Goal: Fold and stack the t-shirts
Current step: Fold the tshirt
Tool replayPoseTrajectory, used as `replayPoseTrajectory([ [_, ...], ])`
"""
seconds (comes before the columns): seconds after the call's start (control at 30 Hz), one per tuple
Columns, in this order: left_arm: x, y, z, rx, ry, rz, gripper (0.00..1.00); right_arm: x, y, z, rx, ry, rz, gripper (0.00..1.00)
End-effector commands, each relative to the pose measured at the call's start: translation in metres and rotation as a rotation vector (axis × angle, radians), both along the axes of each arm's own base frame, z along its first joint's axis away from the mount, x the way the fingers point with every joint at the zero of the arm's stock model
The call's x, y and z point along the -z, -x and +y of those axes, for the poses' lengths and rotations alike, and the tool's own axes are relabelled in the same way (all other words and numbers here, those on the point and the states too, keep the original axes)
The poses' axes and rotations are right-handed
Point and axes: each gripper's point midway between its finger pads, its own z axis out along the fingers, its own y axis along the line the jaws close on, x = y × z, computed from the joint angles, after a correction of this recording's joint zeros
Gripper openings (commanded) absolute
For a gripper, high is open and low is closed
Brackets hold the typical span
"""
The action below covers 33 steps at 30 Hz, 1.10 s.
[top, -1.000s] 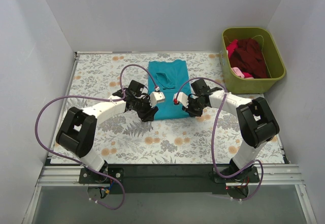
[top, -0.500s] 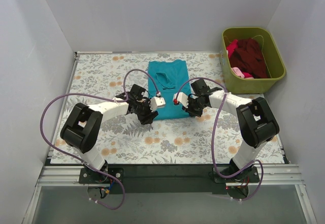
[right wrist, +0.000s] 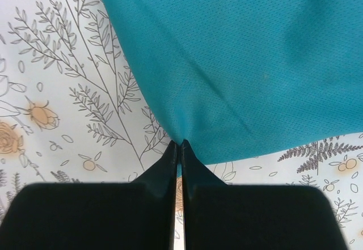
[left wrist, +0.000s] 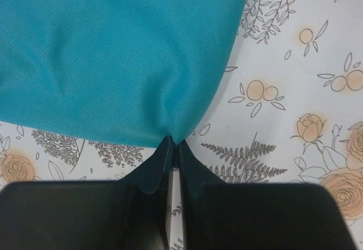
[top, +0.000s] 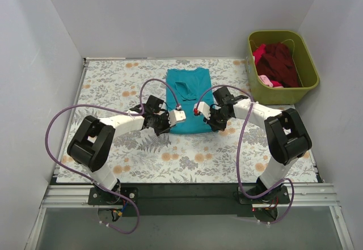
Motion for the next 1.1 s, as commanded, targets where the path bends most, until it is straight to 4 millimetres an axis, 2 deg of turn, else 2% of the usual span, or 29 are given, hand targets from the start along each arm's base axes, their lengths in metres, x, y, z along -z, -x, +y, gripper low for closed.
replayPoseTrajectory([
  [0.0,-0.003,0.017,0.013,0.001,-0.057,0.052,0.00,-0.027,-0.003,0.006,0.023,-0.039,0.021,0.01],
  [0.17,-0.053,0.005,-0.003,0.009,0.011,0.020,0.00,-0.066,-0.022,0.004,0.036,-0.059,-0.062,0.01],
  [0.27,-0.078,0.005,-0.009,0.012,0.048,0.018,0.00,-0.079,-0.017,0.000,0.021,-0.053,-0.067,0.01],
  [0.4,-0.098,0.016,-0.009,0.018,0.074,0.037,0.00,-0.096,-0.003,-0.005,0.014,-0.059,-0.063,0.01],
  [0.5,-0.109,0.036,-0.005,0.028,0.088,0.082,0.00,-0.106,0.016,-0.010,0.003,-0.070,-0.034,0.01],
  [0.57,-0.123,0.049,-0.005,0.040,0.123,0.094,0.00,-0.108,0.038,-0.012,-0.022,-0.068,0.016,0.01],
  [0.6,-0.127,0.055,-0.003,0.046,0.130,0.100,0.00,-0.115,0.048,-0.013,-0.033,-0.077,0.015,0.01],
  [0.67,-0.134,0.072,-0.001,0.038,0.147,0.154,0.00,-0.113,0.076,-0.015,-0.068,-0.075,0.074,0.01],
  [0.77,-0.159,0.094,0.000,0.037,0.196,0.195,0.00,-0.128,0.100,-0.019,-0.104,-0.078,0.080,0.01],
  [0.83,-0.178,0.096,0.000,0.020,0.229,0.181,0.00,-0.141,0.100,-0.020,-0.100,-0.086,0.060,0.01],
  [0.87,-0.183,0.094,0.000,0.010,0.236,0.171,0.00,-0.152,0.095,-0.018,-0.103,-0.094,0.032,0.01],
  [0.9,-0.183,0.089,0.000,-0.007,0.229,0.176,0.00,-0.154,0.090,-0.017,-0.101,-0.087,0.032,0.01],
  [0.97,-0.191,0.072,0.001,-0.031,0.236,0.156,0.00,-0.165,0.075,-0.011,-0.105,-0.093,-0.004,0.01],
  [1.0,-0.183,0.063,-0.001,-0.037,0.225,0.178,0.00,-0.159,0.066,-0.010,-0.111,-0.080,0.008,0.01],
  [1.07,-0.184,0.040,0.001,-0.068,0.232,0.165,0.00,-0.164,0.048,-0.005,-0.118,-0.082,-0.015,0.01],
])
